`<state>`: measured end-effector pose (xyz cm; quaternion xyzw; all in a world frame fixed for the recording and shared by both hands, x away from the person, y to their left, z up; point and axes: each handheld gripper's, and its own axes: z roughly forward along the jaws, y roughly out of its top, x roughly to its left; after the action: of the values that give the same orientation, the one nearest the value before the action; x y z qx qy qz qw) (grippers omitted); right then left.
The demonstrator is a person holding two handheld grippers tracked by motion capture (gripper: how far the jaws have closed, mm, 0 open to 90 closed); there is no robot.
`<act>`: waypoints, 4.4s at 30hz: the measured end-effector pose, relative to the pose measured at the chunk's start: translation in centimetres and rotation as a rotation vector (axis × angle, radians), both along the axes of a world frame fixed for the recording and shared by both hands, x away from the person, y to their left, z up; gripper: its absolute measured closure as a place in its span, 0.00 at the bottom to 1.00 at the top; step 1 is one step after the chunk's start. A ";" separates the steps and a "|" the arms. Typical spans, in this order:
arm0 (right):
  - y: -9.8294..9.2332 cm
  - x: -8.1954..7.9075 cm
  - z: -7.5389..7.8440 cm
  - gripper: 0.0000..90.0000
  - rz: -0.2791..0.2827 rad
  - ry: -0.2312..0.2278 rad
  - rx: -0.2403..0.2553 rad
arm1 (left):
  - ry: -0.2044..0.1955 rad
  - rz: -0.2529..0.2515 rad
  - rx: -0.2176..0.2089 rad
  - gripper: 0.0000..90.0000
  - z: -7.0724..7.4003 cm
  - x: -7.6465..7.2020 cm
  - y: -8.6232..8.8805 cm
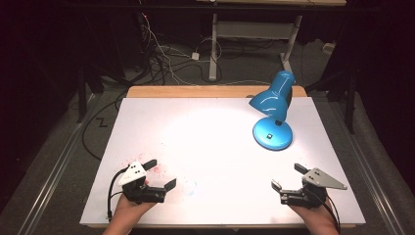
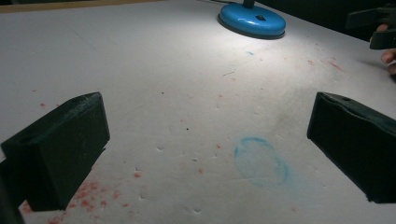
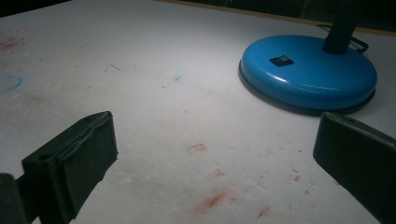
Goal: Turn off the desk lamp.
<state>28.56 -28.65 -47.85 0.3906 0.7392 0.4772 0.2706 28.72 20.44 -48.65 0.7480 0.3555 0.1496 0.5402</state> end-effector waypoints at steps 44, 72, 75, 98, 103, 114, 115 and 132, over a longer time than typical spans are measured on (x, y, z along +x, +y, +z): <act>-0.7 -0.9 0.3 0.68 -0.016 0.040 0.011 | 0.000 -0.044 0.033 0.00 0.2 0.7 -0.8; 0.4 3.2 1.1 1.00 -0.049 0.045 -0.024 | 0.003 -0.074 0.042 0.00 0.3 0.4 -0.8; 0.7 4.7 0.9 1.00 -0.063 0.056 -0.018 | 0.003 -0.077 0.034 0.00 0.3 0.3 -0.7; 1.3 9.5 1.5 1.00 -0.105 0.048 -0.025 | -0.016 -0.086 0.020 0.00 0.3 -0.1 -0.5; 1.4 10.3 1.7 1.00 -0.115 0.044 -0.023 | -0.016 -0.089 0.019 0.00 0.2 0.0 -0.5; 1.9 12.9 1.6 1.00 -0.154 0.056 -0.043 | -0.023 -0.094 0.018 0.00 0.2 0.0 -0.5; 2.0 13.0 1.6 1.00 -0.154 0.061 -0.044 | -0.023 -0.093 0.018 0.00 0.2 0.0 -0.5; 2.4 14.7 1.1 1.00 -0.180 0.099 -0.045 | -0.025 -0.097 0.022 0.00 0.2 0.0 -0.5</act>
<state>43.23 -26.26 -46.72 0.4723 0.7242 0.4144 0.2841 28.73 19.96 -48.45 0.7681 0.3102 0.1366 0.5432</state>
